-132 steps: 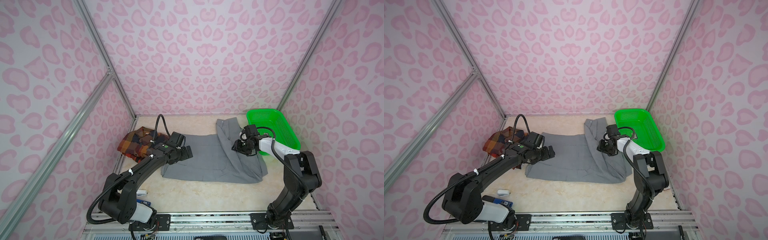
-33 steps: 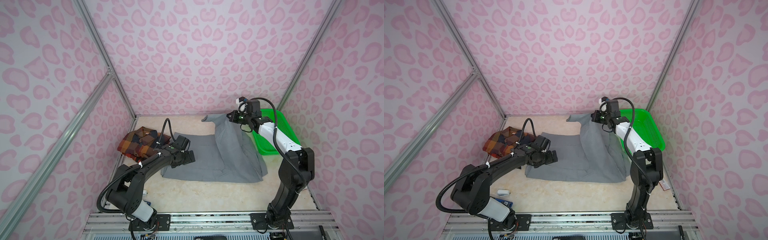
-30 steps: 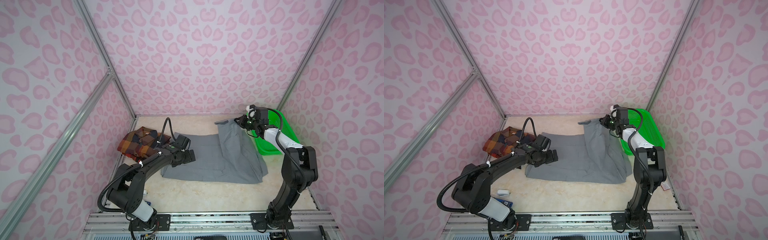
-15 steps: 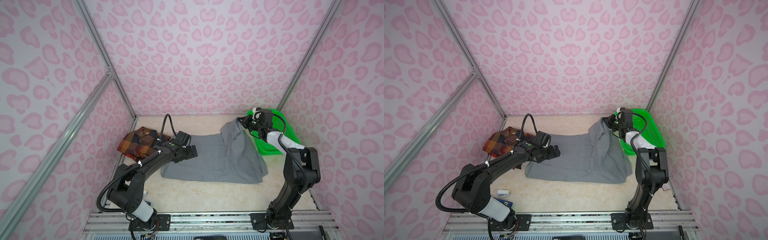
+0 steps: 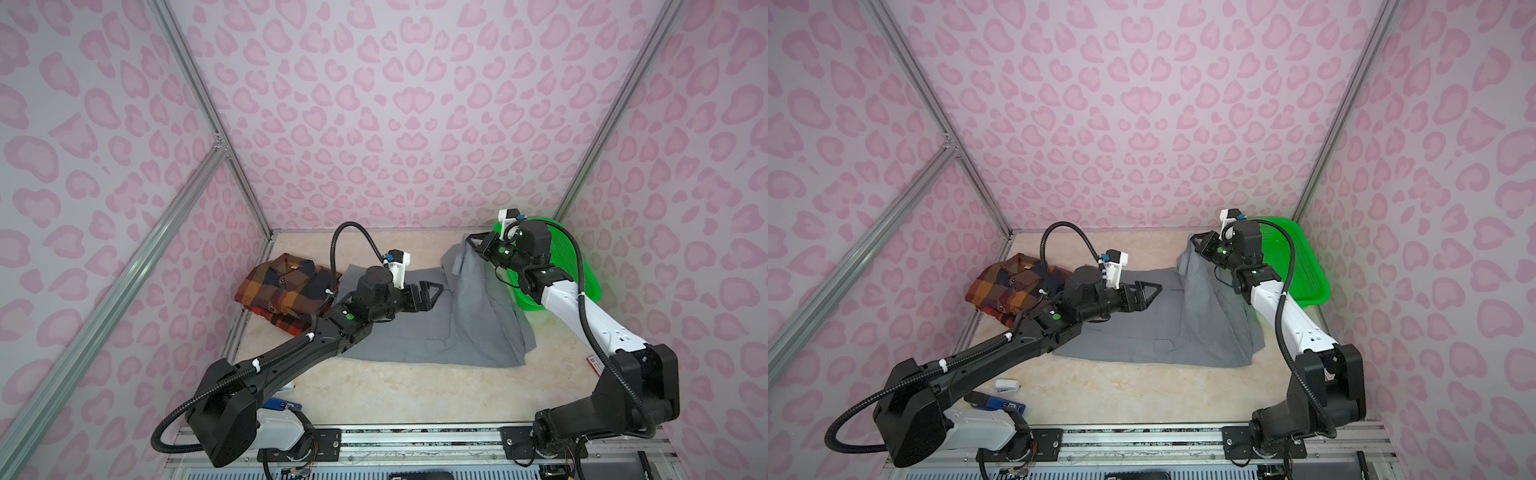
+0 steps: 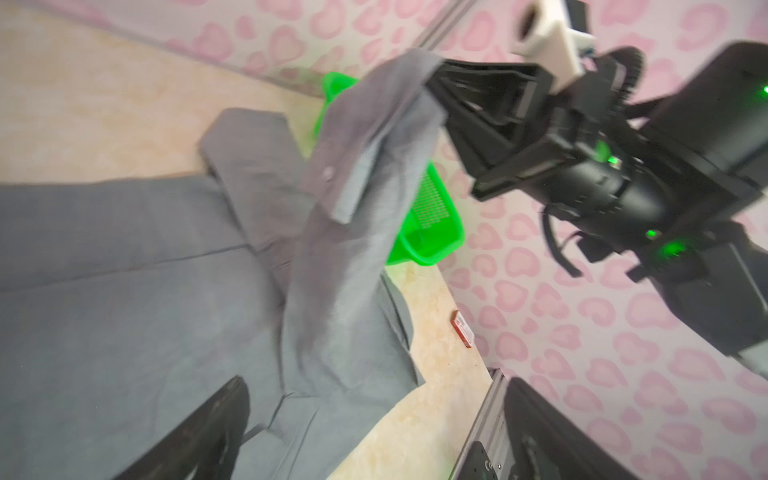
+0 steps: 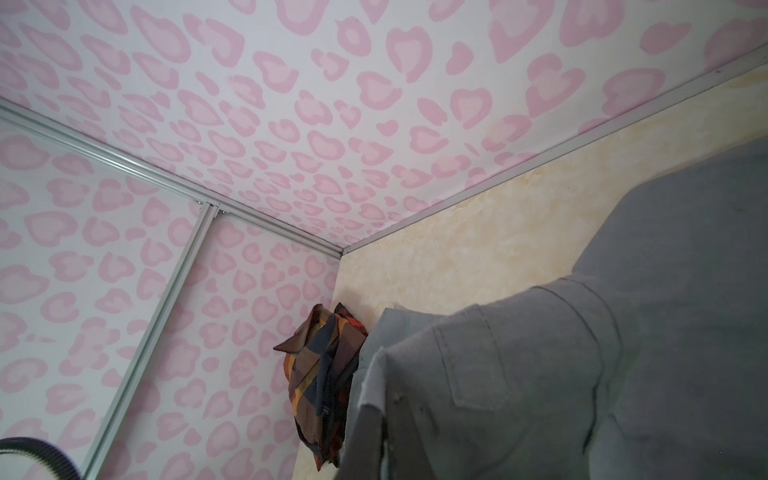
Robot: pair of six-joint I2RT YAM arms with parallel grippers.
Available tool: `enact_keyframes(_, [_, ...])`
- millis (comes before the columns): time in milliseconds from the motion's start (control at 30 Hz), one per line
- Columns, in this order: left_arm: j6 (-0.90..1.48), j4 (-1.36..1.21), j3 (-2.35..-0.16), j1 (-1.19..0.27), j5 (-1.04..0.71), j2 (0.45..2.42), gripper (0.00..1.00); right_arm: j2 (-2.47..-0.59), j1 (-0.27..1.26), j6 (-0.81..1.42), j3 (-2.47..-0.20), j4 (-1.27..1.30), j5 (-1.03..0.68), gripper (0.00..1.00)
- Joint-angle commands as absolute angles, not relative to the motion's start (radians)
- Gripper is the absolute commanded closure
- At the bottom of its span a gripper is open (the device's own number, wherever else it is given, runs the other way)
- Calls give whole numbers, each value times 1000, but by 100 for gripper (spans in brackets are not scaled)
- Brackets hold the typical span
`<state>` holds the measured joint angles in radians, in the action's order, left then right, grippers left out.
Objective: Fold and stack the long sleeve shirts
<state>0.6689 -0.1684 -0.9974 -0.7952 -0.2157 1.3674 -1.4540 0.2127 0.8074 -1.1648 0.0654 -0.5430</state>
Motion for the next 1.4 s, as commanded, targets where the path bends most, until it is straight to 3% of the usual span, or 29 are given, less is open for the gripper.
enact_keyframes(0, [461, -245, -1065, -857, -105, 1401, 3, -1433, 237, 723, -1161, 8, -498, 100])
enact_keyframes(267, [334, -144, -1166, -867, 96, 1575, 0, -1395, 257, 726, -1143, 9, -518, 100])
enact_keyframes(533, [293, -126, -1252, -861, 192, 1694, 15, -1360, 271, 699, -1132, -19, -519, 100])
enact_keyframes(733, [269, -120, -1292, -858, 201, 1728, 32, -1355, 282, 690, -1120, -21, -529, 100])
enact_keyframes(1000, [229, -72, -1328, -851, 187, 1759, 84, -1336, 282, 667, -1131, -48, -517, 100])
enact_keyframes(1033, [222, -65, -1332, -848, 192, 1761, 94, -1333, 282, 661, -1132, -57, -511, 100])
enact_keyframes(1367, [160, -39, -1374, -813, 176, 1734, 96, -1316, 281, 649, -1134, -72, -505, 100])
